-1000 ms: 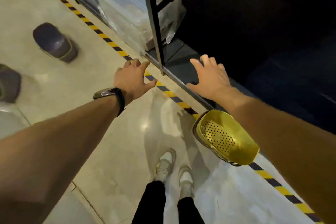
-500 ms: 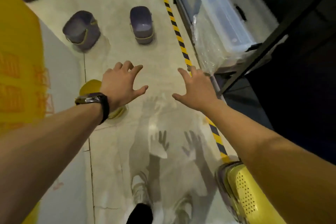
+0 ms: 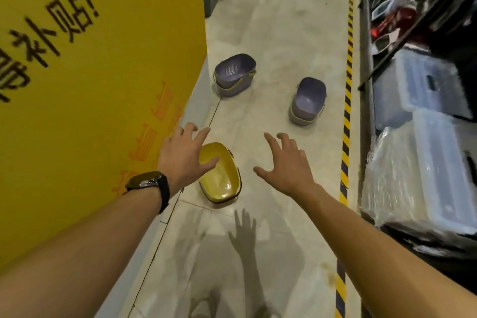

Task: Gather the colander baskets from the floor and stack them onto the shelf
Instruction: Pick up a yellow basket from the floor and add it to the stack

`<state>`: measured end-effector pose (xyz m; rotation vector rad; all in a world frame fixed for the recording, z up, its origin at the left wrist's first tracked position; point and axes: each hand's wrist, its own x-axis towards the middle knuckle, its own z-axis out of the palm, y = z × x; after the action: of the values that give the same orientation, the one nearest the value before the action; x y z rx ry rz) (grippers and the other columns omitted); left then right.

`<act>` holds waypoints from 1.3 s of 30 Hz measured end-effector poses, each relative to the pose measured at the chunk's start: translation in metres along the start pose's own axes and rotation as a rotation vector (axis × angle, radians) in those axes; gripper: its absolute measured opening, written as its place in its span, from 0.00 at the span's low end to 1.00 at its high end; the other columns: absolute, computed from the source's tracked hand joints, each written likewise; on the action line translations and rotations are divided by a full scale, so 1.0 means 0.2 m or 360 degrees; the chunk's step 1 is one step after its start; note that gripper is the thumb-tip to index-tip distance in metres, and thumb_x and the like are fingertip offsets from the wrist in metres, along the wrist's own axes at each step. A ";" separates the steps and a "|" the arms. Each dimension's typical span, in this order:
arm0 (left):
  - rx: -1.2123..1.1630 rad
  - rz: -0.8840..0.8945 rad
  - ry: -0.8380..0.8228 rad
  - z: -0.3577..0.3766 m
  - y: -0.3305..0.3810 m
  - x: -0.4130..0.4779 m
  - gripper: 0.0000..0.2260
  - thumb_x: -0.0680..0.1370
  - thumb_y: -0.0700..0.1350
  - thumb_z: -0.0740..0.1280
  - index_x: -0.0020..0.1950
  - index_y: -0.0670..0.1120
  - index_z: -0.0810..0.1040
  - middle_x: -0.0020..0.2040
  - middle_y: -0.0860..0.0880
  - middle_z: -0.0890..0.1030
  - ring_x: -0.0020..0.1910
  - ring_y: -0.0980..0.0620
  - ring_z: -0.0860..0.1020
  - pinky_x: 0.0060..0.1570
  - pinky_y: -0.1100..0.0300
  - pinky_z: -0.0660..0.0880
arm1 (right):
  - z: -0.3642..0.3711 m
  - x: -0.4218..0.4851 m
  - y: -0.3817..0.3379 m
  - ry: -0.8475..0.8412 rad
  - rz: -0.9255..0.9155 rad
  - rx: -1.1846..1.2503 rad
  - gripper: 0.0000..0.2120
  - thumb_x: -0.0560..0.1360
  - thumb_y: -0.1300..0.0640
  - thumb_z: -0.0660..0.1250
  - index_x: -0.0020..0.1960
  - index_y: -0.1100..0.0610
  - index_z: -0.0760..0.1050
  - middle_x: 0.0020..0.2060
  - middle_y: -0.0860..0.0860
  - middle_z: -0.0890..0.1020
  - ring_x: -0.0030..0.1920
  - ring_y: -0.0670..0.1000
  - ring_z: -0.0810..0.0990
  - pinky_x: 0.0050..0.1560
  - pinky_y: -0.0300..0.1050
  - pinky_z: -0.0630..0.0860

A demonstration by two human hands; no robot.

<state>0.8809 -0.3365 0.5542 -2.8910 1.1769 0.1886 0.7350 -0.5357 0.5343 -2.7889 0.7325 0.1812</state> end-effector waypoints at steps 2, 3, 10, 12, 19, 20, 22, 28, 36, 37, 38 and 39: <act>-0.0012 -0.0103 -0.0023 -0.02 -0.03 0.02 0.35 0.76 0.70 0.60 0.78 0.53 0.62 0.72 0.47 0.69 0.67 0.46 0.69 0.58 0.48 0.75 | -0.05 0.10 -0.01 -0.0032 -0.0077 -0.0024 0.43 0.72 0.34 0.66 0.80 0.47 0.51 0.77 0.55 0.60 0.74 0.58 0.62 0.68 0.57 0.66; 0.0000 -0.0154 -0.0045 -0.04 -0.03 0.02 0.35 0.76 0.70 0.58 0.78 0.53 0.61 0.72 0.48 0.68 0.67 0.46 0.69 0.59 0.49 0.75 | -0.09 0.15 -0.01 -0.0042 -0.0107 -0.0022 0.43 0.72 0.34 0.66 0.80 0.47 0.51 0.77 0.55 0.59 0.74 0.58 0.62 0.68 0.57 0.66; 0.0021 -0.0514 -0.0179 -0.24 -0.01 0.04 0.33 0.78 0.68 0.57 0.78 0.53 0.59 0.74 0.48 0.66 0.71 0.45 0.66 0.61 0.48 0.73 | -0.37 0.42 0.15 -0.0134 -0.0471 -0.0118 0.43 0.73 0.35 0.65 0.80 0.49 0.52 0.76 0.55 0.61 0.73 0.58 0.63 0.66 0.56 0.67; -0.0010 -0.0623 -0.0174 -0.28 0.02 0.07 0.32 0.78 0.68 0.58 0.78 0.54 0.59 0.74 0.48 0.66 0.71 0.45 0.66 0.60 0.47 0.73 | -0.42 0.50 0.17 -0.0177 -0.0568 -0.0168 0.43 0.72 0.34 0.65 0.80 0.48 0.52 0.76 0.55 0.60 0.73 0.58 0.62 0.67 0.56 0.67; -0.0176 -0.1029 -0.0117 -0.27 0.03 0.08 0.33 0.78 0.68 0.58 0.79 0.54 0.59 0.74 0.47 0.66 0.70 0.45 0.67 0.59 0.47 0.74 | -0.55 0.85 0.08 -0.0313 -0.0921 -0.0383 0.44 0.71 0.33 0.66 0.79 0.47 0.50 0.77 0.55 0.60 0.74 0.58 0.62 0.69 0.57 0.66; -0.0194 -0.1104 -0.0126 -0.26 0.02 0.07 0.33 0.78 0.68 0.58 0.79 0.54 0.59 0.74 0.47 0.66 0.70 0.45 0.67 0.59 0.46 0.74 | -0.56 0.89 0.06 -0.0324 -0.0976 -0.0430 0.44 0.71 0.33 0.66 0.80 0.47 0.50 0.77 0.55 0.59 0.74 0.58 0.62 0.70 0.57 0.66; -0.0258 -0.1241 -0.0164 -0.23 0.00 0.07 0.34 0.78 0.69 0.58 0.79 0.53 0.59 0.74 0.47 0.66 0.70 0.44 0.67 0.60 0.45 0.74 | -0.57 0.96 0.06 -0.0376 -0.1059 -0.0522 0.44 0.72 0.33 0.65 0.80 0.47 0.49 0.78 0.54 0.59 0.75 0.57 0.62 0.71 0.57 0.65; -0.0390 -0.1481 -0.0174 -0.14 -0.05 0.11 0.34 0.77 0.68 0.59 0.77 0.51 0.62 0.74 0.46 0.66 0.69 0.45 0.67 0.54 0.49 0.76 | -0.66 1.23 0.02 -0.0448 -0.1209 -0.0675 0.44 0.72 0.32 0.63 0.80 0.47 0.48 0.78 0.53 0.57 0.76 0.57 0.60 0.72 0.57 0.63; -0.0363 -0.1771 -0.0071 -0.18 -0.05 0.18 0.34 0.77 0.67 0.61 0.77 0.50 0.63 0.70 0.46 0.70 0.66 0.44 0.70 0.55 0.48 0.76 | -0.71 1.58 -0.37 -0.0412 -0.1625 -0.0821 0.43 0.73 0.34 0.64 0.80 0.48 0.49 0.78 0.54 0.58 0.76 0.58 0.59 0.72 0.57 0.62; -0.0338 -0.1830 -0.0080 -0.18 -0.03 0.19 0.34 0.77 0.67 0.61 0.78 0.50 0.63 0.70 0.46 0.70 0.65 0.44 0.70 0.57 0.47 0.74 | -0.70 1.63 -0.42 -0.0421 -0.1707 -0.0840 0.43 0.73 0.34 0.64 0.80 0.48 0.50 0.78 0.54 0.58 0.76 0.58 0.60 0.70 0.57 0.63; -0.0333 -0.1893 -0.0086 -0.18 -0.01 0.20 0.34 0.77 0.67 0.60 0.78 0.51 0.62 0.70 0.46 0.70 0.66 0.44 0.70 0.57 0.47 0.74 | -0.69 1.67 -0.47 -0.0433 -0.1790 -0.0862 0.43 0.73 0.34 0.64 0.80 0.48 0.50 0.78 0.54 0.58 0.75 0.58 0.60 0.70 0.57 0.64; -0.0353 -0.1959 -0.0090 -0.18 0.01 0.22 0.34 0.77 0.68 0.60 0.78 0.51 0.61 0.70 0.46 0.69 0.66 0.44 0.70 0.57 0.47 0.73 | -0.67 1.71 -0.52 -0.0450 -0.1871 -0.0878 0.43 0.73 0.34 0.64 0.80 0.48 0.50 0.78 0.54 0.57 0.76 0.58 0.59 0.70 0.57 0.64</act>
<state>0.9133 -0.3708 0.5856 -3.1226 -0.7571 0.3501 1.0898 -0.6440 0.6231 -3.0291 -1.1809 0.5642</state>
